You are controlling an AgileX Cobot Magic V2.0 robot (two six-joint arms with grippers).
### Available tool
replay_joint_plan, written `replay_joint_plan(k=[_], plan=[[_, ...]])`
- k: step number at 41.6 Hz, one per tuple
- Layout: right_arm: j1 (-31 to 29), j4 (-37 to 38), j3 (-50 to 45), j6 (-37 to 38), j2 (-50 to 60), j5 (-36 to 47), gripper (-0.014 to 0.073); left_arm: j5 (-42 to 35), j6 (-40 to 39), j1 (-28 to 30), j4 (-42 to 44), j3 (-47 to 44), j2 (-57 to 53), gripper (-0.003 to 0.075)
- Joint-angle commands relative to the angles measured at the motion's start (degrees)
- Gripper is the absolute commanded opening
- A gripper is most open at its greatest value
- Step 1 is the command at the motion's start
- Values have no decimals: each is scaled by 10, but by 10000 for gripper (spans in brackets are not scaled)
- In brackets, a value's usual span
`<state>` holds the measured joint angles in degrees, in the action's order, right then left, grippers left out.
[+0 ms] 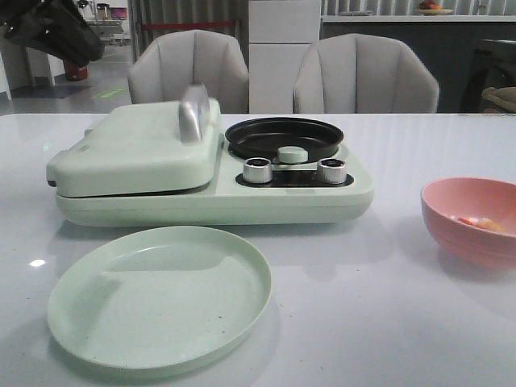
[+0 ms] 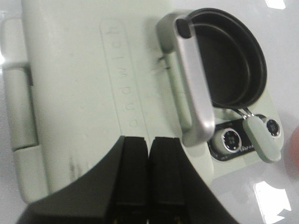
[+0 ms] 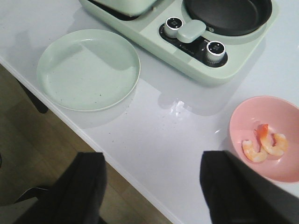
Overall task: Make breakfast with bread and shrimp
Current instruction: 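Withdraw the left gripper and reach the right gripper to the pink bowl rim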
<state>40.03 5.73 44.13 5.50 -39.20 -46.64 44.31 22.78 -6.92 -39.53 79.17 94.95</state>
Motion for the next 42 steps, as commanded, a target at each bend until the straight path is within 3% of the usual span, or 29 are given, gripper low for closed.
replay_joint_plan(k=[1, 17, 25, 36, 42], plan=[[1, 6, 15, -2, 2, 40, 537, -39, 6, -37, 8, -6, -66, 98], [1, 6, 15, -2, 2, 40, 537, -157, 6, -269, 80, -177, -249, 99], [1, 6, 15, -2, 2, 40, 537, -156, -16, -370, 123, -235, -303, 103], [1, 6, 15, -2, 2, 40, 537, -90, -212, -392, 315, -252, -353, 103], [1, 6, 15, -2, 2, 40, 537, -69, -220, -392, 313, -252, -384, 103]])
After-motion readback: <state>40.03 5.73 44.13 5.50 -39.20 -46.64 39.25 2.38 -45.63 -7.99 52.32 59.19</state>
